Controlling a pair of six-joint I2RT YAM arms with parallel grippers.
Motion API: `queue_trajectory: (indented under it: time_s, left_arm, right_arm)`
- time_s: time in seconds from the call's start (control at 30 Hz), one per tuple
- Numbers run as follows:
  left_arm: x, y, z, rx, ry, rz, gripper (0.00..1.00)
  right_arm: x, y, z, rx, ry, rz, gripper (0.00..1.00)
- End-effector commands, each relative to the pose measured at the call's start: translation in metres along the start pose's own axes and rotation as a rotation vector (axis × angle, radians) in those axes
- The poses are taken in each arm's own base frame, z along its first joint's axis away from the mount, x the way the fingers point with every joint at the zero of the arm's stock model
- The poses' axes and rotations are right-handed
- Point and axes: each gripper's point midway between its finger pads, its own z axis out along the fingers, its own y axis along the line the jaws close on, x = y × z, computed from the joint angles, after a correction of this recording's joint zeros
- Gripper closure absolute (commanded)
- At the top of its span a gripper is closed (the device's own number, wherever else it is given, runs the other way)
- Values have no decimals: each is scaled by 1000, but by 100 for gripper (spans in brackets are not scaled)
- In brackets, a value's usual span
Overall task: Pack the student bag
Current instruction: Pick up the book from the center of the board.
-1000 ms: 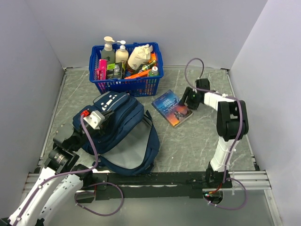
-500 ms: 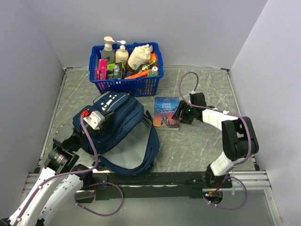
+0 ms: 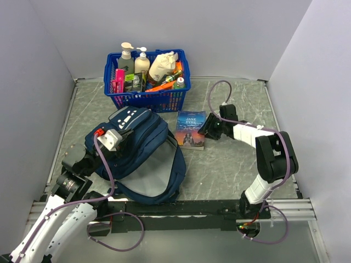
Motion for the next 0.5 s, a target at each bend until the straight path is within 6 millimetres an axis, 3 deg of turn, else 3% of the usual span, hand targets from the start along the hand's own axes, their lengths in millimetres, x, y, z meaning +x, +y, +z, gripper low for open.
queue_trajectory:
  time_s: [0.0,0.47]
  left_arm:
    - [-48,13,-3,-41,-155,63,99]
    - [-43,9,-3,-27,-152,73,99]
  right_arm:
    - [-34,58,-24,-164,-113,-25,46]
    - [-25,125,-31,-453,-82,25,44]
